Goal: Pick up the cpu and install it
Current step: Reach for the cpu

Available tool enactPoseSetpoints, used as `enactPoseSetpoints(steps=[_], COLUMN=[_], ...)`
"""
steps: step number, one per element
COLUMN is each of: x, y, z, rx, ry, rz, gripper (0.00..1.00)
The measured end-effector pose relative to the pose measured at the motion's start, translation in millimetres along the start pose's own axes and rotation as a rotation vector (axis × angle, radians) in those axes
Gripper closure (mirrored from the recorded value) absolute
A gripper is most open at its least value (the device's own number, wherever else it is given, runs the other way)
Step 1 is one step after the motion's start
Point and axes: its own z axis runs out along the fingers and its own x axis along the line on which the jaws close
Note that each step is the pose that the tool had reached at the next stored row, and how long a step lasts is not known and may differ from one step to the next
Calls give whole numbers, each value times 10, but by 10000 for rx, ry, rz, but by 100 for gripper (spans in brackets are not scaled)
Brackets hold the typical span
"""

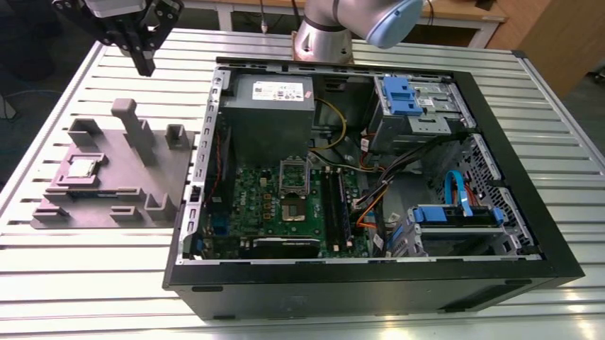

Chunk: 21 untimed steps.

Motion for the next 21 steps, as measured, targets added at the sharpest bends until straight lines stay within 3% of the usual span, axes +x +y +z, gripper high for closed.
enactPoseSetpoints(steps=[12, 17, 21], x=[78, 81, 117], y=[-5, -6, -9], z=[-1, 1, 1], rx=[13, 290, 300], ry=[1, -23, -22], rz=[0, -5, -5], gripper=[89, 89, 89])
